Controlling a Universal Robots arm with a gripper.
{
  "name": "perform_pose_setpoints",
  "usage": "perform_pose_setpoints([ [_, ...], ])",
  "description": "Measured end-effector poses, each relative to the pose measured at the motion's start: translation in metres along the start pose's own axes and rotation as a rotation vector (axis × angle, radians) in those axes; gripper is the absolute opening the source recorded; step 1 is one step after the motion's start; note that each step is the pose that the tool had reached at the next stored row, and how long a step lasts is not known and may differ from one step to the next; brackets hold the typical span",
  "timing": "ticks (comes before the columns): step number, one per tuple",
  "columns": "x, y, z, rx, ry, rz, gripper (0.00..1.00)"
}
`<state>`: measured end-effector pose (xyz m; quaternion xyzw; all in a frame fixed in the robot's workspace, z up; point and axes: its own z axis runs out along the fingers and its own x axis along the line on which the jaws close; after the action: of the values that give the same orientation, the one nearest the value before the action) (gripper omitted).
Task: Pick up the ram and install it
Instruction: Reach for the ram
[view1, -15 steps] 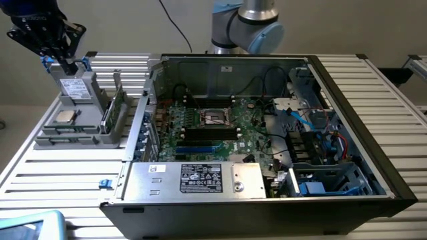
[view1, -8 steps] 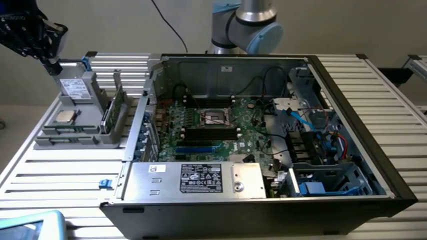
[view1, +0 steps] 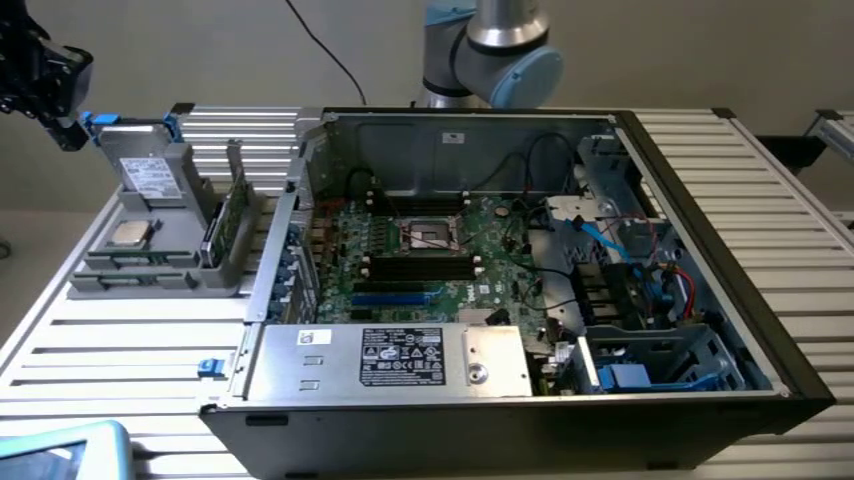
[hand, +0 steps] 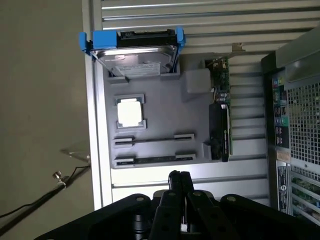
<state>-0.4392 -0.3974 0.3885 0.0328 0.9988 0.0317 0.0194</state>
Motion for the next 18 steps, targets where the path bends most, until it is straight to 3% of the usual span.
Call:
perform_pose_setpoints([
  [4,0.016,-0.0011,-0.0005,0.0,0.0,0.0,0.11],
  [18,0.019,0.0045,0.0,0.0001,0.0022,-0.001,0.11],
])
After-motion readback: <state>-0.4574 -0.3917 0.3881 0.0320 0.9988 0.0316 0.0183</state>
